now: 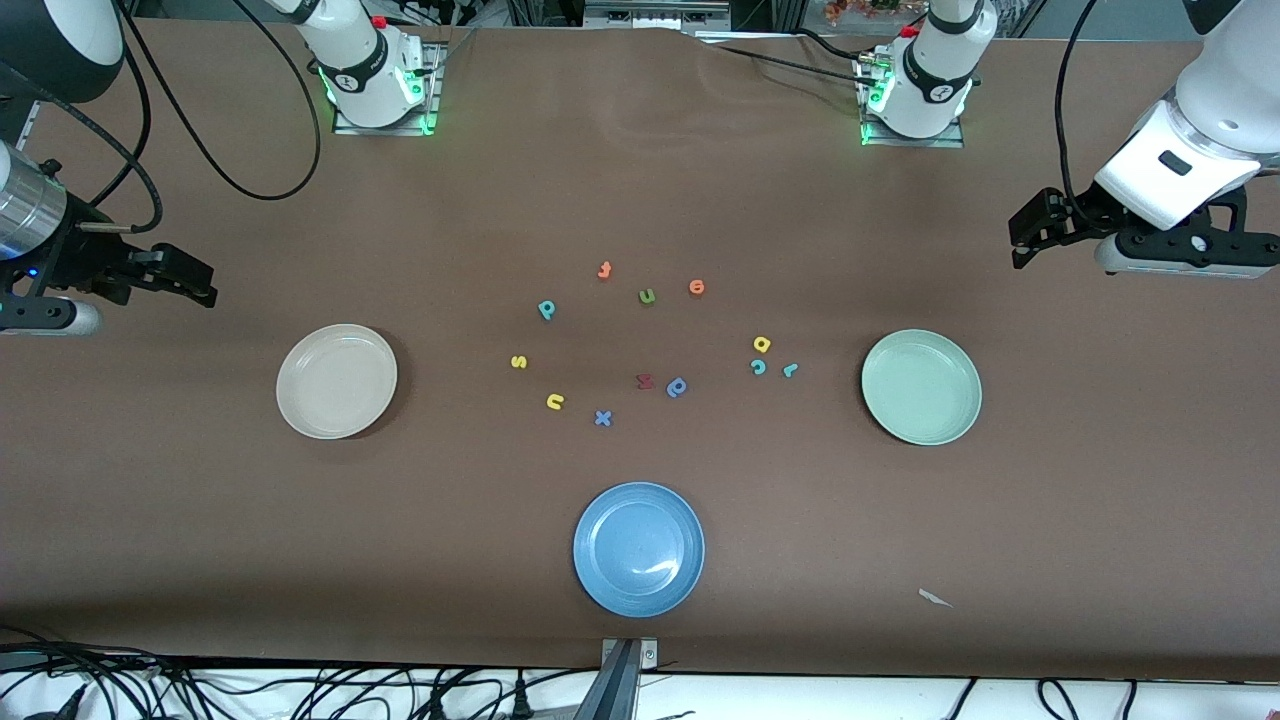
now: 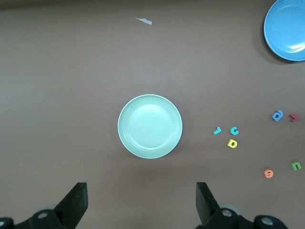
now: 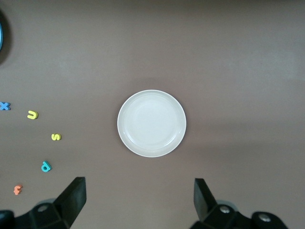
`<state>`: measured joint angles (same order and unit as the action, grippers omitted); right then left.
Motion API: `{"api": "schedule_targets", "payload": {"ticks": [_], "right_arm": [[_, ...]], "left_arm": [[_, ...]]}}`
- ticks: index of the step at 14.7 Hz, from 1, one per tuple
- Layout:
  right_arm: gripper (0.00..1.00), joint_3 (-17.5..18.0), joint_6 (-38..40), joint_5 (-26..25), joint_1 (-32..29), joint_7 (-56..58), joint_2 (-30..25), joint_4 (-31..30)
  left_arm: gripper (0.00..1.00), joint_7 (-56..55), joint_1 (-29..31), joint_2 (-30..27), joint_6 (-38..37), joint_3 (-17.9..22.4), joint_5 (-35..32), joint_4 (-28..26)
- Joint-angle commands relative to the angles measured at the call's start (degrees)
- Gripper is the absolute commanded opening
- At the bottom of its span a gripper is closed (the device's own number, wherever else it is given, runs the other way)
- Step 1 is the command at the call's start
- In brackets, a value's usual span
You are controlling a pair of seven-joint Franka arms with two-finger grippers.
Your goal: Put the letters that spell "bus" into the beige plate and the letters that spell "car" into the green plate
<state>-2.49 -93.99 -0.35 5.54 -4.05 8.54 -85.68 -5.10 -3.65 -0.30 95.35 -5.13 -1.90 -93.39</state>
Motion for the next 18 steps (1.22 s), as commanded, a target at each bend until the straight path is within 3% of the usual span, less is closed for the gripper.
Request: {"api": "schedule_targets", "payload": {"ticks": [1, 18], "right_arm": [[1.0, 0.1, -1.3, 1.0, -0.1, 0.5, -1.0, -1.9], [1.0, 0.1, -1.8, 1.0, -0.1, 0.6, -1.5, -2.8]], "left_arm": [[1.0, 0.6, 0.0, 0.3, -0.6, 0.4, 0.8, 0.9], [1.0, 0.5, -0.1, 0.3, -1.4, 0.5, 0.6, 1.0]]}}
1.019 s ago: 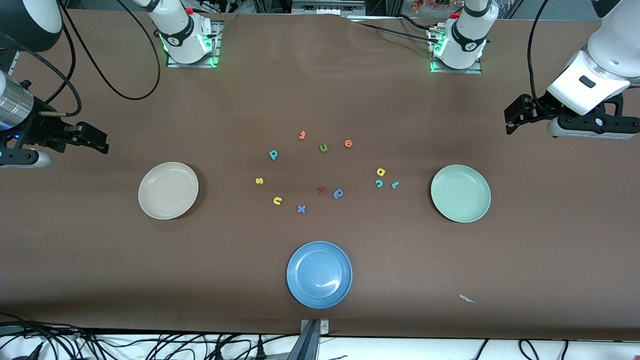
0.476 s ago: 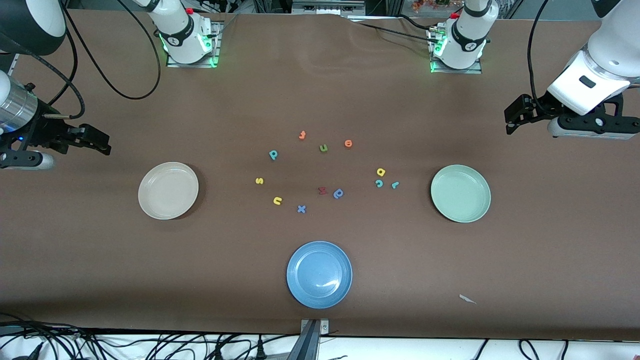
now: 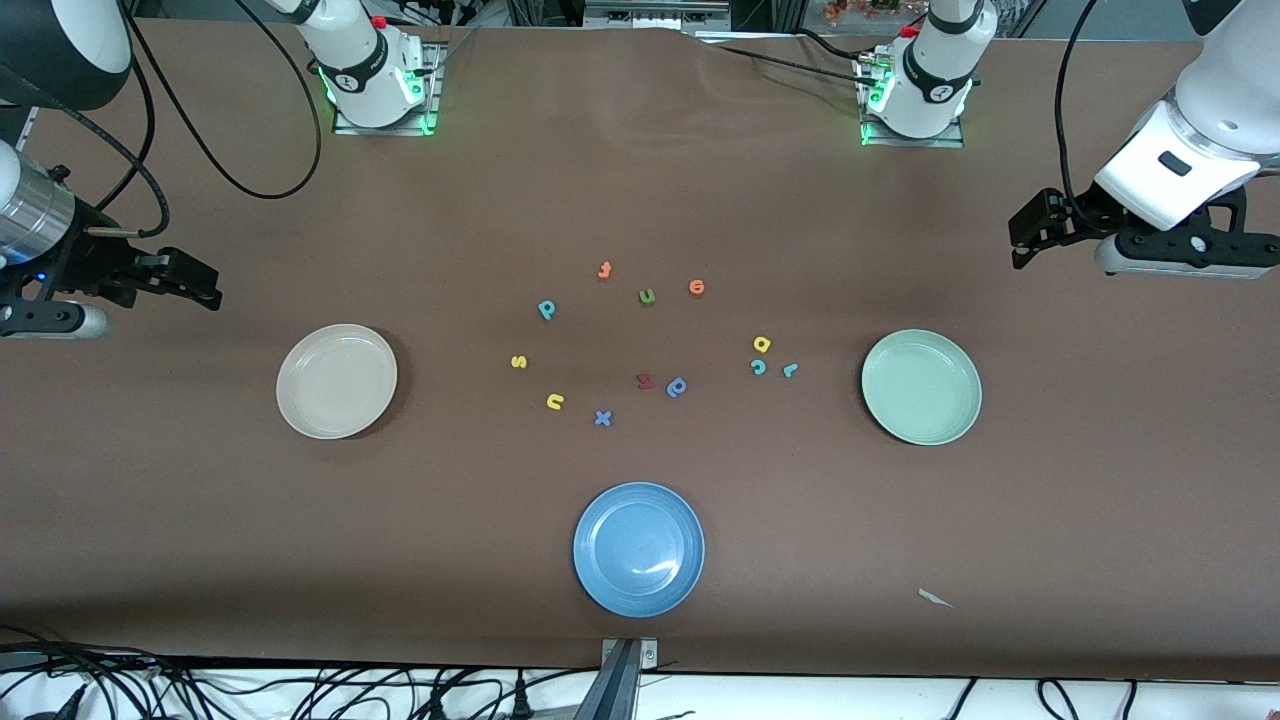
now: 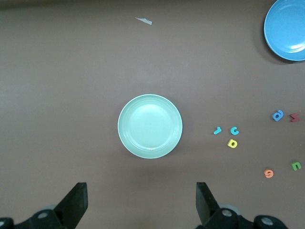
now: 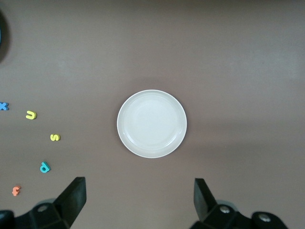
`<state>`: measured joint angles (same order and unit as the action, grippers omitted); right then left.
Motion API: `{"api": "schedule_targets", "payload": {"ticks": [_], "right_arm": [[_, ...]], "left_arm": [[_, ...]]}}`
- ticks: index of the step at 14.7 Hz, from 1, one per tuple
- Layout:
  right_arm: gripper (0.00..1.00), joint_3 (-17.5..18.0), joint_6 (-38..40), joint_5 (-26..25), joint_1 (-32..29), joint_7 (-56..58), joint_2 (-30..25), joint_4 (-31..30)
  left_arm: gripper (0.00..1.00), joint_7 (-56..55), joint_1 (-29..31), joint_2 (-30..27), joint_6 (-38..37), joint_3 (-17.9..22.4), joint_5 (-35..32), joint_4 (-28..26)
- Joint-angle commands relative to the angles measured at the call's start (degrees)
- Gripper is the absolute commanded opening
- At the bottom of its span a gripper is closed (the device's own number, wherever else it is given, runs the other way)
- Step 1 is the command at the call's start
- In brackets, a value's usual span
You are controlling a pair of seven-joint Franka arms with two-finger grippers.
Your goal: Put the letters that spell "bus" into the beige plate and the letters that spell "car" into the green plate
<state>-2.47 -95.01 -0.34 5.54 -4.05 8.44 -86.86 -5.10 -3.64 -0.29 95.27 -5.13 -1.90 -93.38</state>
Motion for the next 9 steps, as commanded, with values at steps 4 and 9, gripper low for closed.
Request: {"api": "schedule_targets", "payload": {"ticks": [4, 9], "right_arm": [[1.0, 0.1, -0.9, 1.0, -0.1, 0.6, -1.3, -1.6], [1.0, 0.1, -1.2, 1.0, -0.1, 0.6, -1.3, -1.8]], "left_arm": [[1.0, 0.5, -0.2, 0.3, -1.3, 0.4, 0.6, 1.1], [1.0, 0.5, -0.1, 0.4, -1.3, 0.4, 0.6, 1.1]]}}
